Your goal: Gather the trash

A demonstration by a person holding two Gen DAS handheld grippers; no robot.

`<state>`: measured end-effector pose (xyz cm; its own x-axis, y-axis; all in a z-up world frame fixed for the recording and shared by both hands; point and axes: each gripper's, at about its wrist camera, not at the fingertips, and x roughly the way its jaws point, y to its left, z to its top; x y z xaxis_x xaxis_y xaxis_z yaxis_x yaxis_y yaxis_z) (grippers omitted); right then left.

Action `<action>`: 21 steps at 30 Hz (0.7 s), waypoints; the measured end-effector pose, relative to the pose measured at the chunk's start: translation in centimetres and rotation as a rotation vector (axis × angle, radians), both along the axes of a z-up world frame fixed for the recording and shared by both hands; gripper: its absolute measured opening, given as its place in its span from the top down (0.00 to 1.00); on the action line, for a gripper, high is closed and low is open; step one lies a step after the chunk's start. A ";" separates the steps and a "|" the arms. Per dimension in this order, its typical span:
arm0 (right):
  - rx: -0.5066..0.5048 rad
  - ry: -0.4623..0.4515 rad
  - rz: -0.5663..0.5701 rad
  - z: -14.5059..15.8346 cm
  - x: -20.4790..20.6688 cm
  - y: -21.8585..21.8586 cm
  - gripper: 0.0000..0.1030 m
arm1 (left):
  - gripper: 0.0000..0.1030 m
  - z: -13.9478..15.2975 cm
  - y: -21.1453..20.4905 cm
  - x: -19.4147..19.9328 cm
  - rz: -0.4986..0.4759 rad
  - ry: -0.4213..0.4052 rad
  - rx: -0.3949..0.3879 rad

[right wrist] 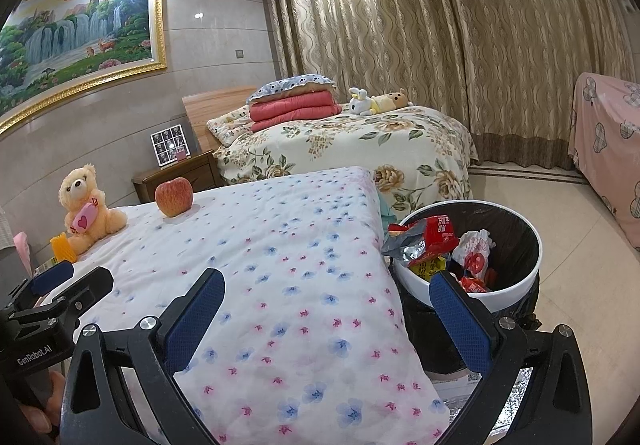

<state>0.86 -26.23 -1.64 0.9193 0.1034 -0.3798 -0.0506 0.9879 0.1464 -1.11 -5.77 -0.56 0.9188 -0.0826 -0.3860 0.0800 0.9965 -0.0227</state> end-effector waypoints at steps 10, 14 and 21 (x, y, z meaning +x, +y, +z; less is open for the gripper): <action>0.003 0.006 0.003 -0.2 -0.2 0.1 0.00 | 0.00 -0.2 -0.1 0.0 0.000 0.003 -0.001; 0.003 0.008 0.003 -0.2 -0.1 0.0 0.00 | 0.00 -0.5 -0.1 0.1 -0.001 0.009 -0.001; 0.007 0.014 0.003 -0.2 0.0 0.0 0.00 | 0.00 -0.6 -0.1 0.2 -0.002 0.014 -0.001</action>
